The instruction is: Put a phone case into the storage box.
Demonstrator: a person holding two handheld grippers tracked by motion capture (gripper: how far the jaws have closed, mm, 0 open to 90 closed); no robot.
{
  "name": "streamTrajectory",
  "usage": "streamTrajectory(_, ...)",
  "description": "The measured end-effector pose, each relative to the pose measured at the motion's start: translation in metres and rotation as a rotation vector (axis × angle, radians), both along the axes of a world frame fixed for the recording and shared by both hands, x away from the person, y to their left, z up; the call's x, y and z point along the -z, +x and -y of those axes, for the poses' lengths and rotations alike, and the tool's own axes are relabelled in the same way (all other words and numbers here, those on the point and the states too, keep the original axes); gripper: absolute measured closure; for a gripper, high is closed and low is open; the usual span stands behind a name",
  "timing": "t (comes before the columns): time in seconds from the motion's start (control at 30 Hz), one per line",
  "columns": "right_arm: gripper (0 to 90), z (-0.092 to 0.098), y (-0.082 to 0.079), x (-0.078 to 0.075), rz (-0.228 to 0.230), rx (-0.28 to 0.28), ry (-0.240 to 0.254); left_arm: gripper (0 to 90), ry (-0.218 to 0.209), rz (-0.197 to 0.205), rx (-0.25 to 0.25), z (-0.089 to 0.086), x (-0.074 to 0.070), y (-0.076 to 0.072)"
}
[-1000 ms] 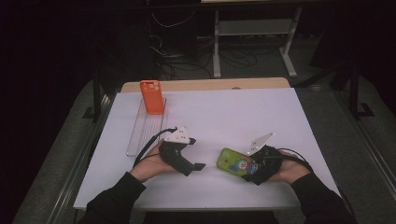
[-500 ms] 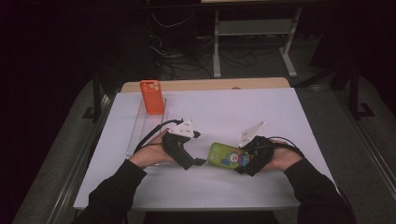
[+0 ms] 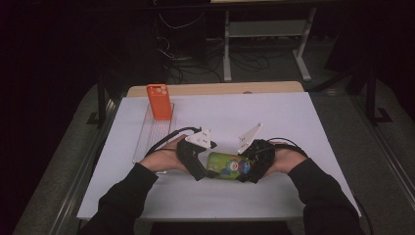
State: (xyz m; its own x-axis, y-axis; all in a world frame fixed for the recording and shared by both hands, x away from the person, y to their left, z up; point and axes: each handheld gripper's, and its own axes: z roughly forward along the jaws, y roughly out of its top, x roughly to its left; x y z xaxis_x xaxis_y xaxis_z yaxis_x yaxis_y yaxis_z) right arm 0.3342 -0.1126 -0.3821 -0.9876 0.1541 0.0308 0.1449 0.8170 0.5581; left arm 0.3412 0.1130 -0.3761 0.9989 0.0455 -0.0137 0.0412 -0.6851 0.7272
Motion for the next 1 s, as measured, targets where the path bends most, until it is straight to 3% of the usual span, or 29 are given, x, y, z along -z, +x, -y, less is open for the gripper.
streamTrajectory(0.13, 15.3, -0.01, -0.002, -0.004, 0.01, -0.03, 0.001, 1.3, 0.008, 0.001, 0.032, 0.001, 0.0, -0.002)
streamTrajectory(0.3, 15.2, -0.016, -0.005, -0.006, 0.022, -0.054, -0.004, 1.3, 0.03, -0.01, 0.037, 0.003, 0.005, -0.005)
streamTrajectory(0.5, 15.2, -0.017, -0.009, -0.008, 0.029, -0.061, 0.003, 1.4, 0.064, -0.016, 0.054, 0.006, 0.011, -0.008)
streamTrajectory(0.6, 15.2, -0.016, -0.011, -0.01, 0.015, -0.041, -0.011, 2.5, 0.099, 0.001, 0.081, 0.007, 0.012, -0.008)
streamTrajectory(0.73, 15.2, -0.016, -0.01, -0.01, 0.034, -0.061, 0.002, 4.7, 0.09, -0.019, 0.066, 0.009, 0.015, -0.012)
streamTrajectory(1.0, 15.2, -0.017, -0.012, -0.011, 0.035, -0.067, 0.0, 11.3, 0.094, -0.011, 0.065, 0.009, 0.014, -0.012)
